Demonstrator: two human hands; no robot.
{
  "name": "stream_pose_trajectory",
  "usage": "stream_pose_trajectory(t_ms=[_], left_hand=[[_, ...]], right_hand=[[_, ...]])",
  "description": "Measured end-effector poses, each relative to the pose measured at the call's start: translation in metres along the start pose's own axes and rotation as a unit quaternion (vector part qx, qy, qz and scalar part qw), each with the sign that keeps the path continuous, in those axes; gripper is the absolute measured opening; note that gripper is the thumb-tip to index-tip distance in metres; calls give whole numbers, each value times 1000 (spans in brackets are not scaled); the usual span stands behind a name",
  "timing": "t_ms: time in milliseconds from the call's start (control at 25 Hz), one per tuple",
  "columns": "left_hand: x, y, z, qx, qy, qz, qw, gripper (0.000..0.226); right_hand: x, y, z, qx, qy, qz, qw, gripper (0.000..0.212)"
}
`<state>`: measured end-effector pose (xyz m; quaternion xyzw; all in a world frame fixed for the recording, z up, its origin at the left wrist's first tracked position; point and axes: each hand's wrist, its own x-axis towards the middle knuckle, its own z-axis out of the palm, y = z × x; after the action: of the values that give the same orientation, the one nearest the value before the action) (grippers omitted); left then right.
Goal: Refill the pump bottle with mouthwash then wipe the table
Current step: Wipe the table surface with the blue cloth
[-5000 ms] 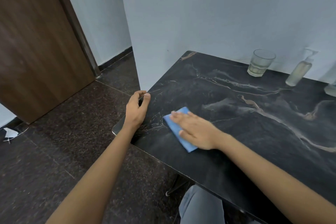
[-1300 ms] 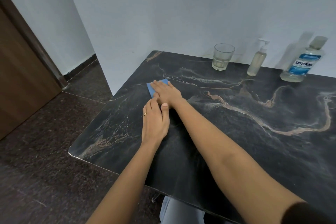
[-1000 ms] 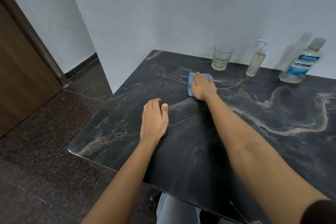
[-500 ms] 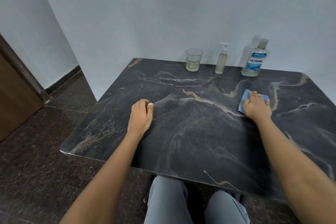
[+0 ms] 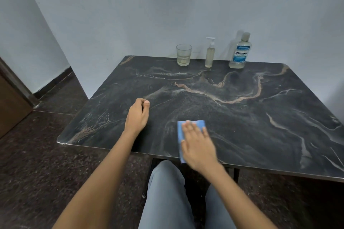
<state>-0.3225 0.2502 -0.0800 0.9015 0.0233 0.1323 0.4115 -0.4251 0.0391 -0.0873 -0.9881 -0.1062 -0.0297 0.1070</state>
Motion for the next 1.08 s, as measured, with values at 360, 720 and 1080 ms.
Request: stream_pose_trajectory(t_ms=[360,720,1080], left_hand=[[-35,2,-5,-22,33,-15,999,28],[-35,0,1,26,27,36,999,35],[-34,4,-4,-132,86,-74,985,27]], right_hand=[[10,-28,4,10,-27,-117,993,77],[-76,177,-58,1,-10,261,965,56],[-7,-17,1,-27,-21,6,999,86]])
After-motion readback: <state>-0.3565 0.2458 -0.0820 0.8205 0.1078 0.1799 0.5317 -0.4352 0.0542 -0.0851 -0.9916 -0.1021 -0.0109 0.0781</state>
